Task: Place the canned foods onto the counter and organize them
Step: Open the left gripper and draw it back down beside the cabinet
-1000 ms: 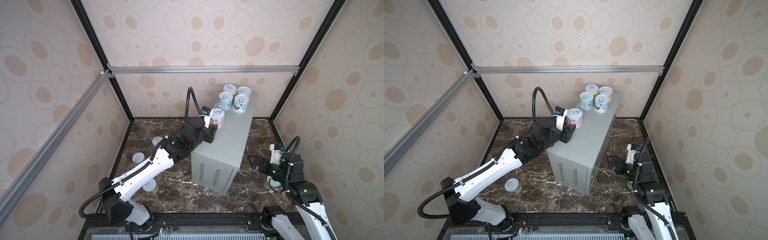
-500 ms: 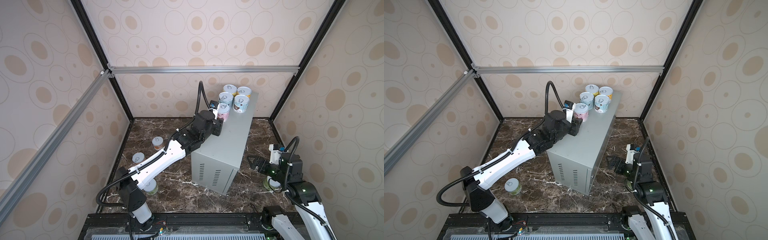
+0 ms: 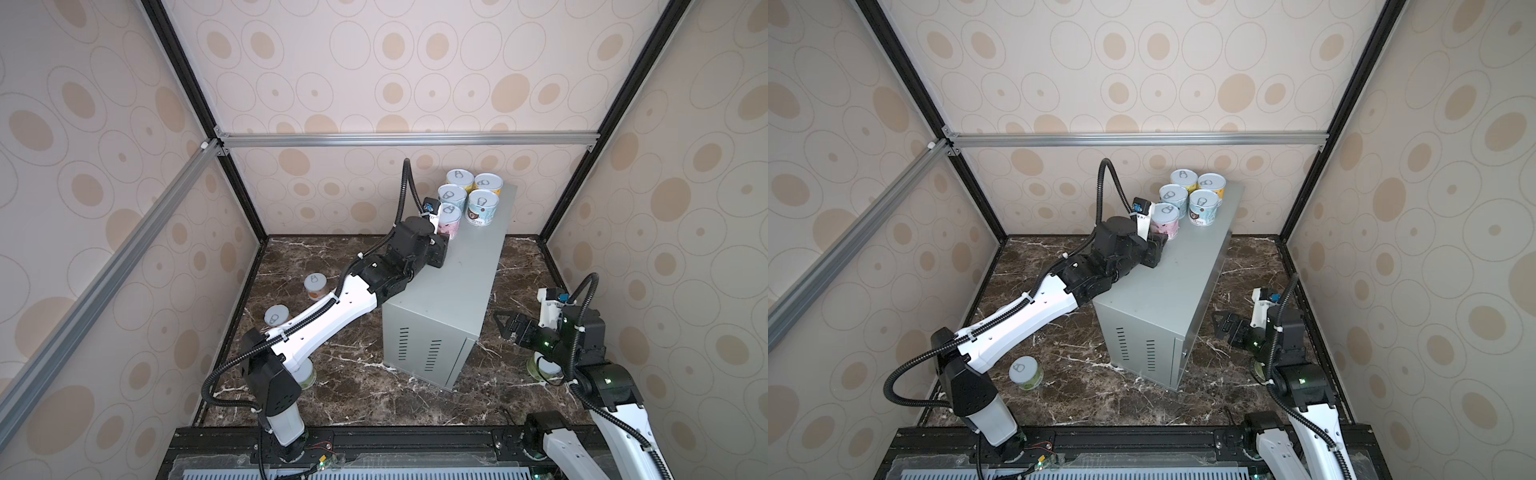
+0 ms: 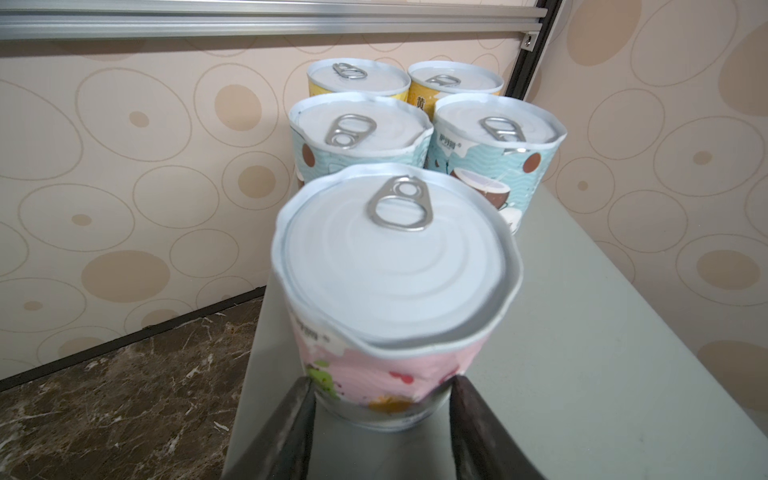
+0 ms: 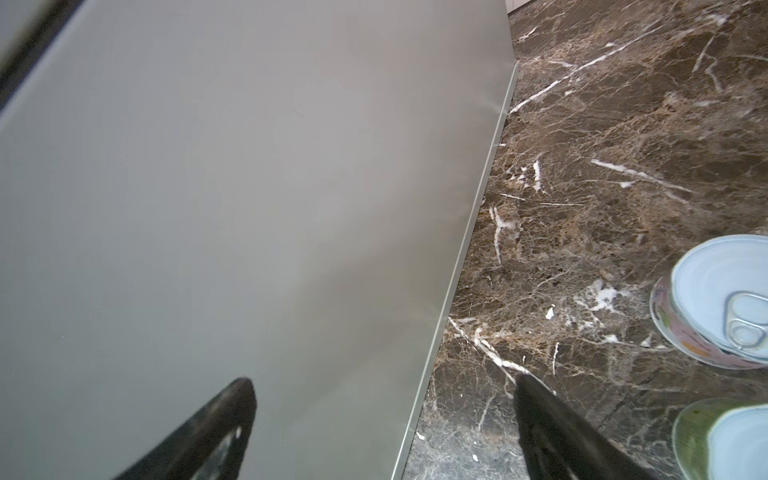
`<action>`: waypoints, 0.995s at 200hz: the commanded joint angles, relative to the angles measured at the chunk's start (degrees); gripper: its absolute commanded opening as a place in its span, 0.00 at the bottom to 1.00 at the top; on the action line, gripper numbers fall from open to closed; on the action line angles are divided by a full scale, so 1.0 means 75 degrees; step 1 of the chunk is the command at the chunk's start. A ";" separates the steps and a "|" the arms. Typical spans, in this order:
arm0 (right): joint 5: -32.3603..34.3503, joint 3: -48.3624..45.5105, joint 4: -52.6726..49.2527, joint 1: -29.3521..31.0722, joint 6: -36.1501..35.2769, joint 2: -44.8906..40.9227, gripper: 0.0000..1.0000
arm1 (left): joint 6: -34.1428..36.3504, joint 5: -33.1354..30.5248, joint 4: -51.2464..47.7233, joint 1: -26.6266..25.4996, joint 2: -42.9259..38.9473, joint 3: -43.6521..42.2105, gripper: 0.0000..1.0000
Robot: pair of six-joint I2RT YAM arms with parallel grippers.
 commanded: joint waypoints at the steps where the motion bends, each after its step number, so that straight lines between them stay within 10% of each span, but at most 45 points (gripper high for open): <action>1: 0.0352 0.0305 -0.0399 -0.0012 0.0054 0.0084 0.99 | 0.0081 0.0203 -0.0309 0.0043 -0.0128 0.0183 0.54; 199: 0.2368 0.1351 -0.1925 -0.0031 -0.0407 0.0828 0.99 | -0.0494 -0.0424 -0.0914 0.0525 -0.6188 -0.4701 0.81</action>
